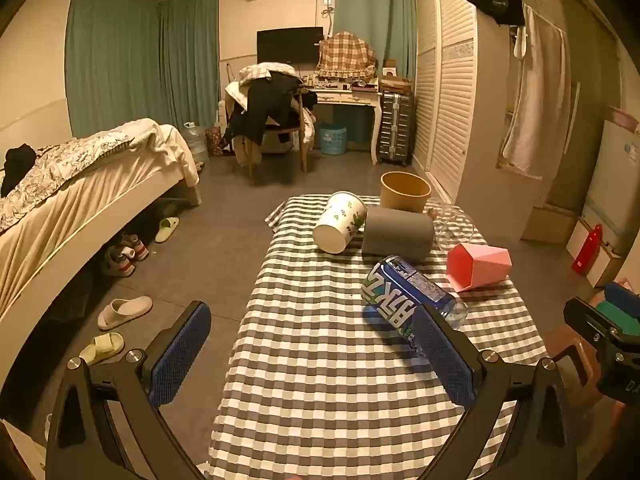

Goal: Flip cup upside down

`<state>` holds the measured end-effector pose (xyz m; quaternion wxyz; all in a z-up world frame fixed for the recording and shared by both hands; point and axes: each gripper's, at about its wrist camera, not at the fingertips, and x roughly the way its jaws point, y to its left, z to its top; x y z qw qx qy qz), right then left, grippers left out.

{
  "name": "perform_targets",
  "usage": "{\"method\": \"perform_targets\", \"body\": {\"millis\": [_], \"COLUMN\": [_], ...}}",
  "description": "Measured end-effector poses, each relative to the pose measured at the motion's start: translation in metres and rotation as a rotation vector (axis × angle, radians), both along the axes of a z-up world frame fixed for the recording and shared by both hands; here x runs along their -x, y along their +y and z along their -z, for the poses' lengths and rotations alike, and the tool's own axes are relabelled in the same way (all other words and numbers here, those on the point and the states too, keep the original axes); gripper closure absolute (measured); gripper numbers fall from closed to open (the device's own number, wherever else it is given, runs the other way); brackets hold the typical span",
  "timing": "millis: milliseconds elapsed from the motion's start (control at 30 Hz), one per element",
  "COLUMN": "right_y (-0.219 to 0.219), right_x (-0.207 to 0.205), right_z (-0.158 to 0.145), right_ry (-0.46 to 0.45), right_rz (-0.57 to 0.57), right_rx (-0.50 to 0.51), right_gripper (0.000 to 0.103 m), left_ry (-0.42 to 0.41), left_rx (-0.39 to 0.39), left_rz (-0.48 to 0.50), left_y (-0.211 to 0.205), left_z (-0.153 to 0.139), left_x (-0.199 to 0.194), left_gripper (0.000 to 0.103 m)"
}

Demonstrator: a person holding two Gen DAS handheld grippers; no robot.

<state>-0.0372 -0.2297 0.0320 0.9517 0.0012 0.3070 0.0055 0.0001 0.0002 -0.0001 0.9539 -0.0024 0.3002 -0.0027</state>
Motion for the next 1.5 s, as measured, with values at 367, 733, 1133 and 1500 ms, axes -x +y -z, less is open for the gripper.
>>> {"method": "perform_targets", "body": {"millis": [367,733,1133,1500], "right_y": [-0.002,-0.008,-0.017,0.001], "right_x": [0.001,0.007,0.007,0.007], "right_z": [0.001,0.003,-0.001,0.001], "right_ry": [0.008,0.004,0.01,0.011], "right_rz": [0.002,0.005,0.002,-0.001], "right_rx": [0.008,0.008,0.006,0.011], "right_gripper": [0.0,0.0,0.0,0.0], "left_ry": [-0.003,-0.004,0.0,0.005], "left_rx": [-0.007,-0.011,-0.014,-0.015], "left_rz": [-0.002,-0.001,-0.001,0.001], "left_y": [0.0,-0.004,-0.005,-0.006], "left_z": [0.0,-0.004,0.001,0.004], "left_x": [0.0,0.006,0.006,0.007], "left_gripper": [0.0,0.0,0.0,0.0]}}
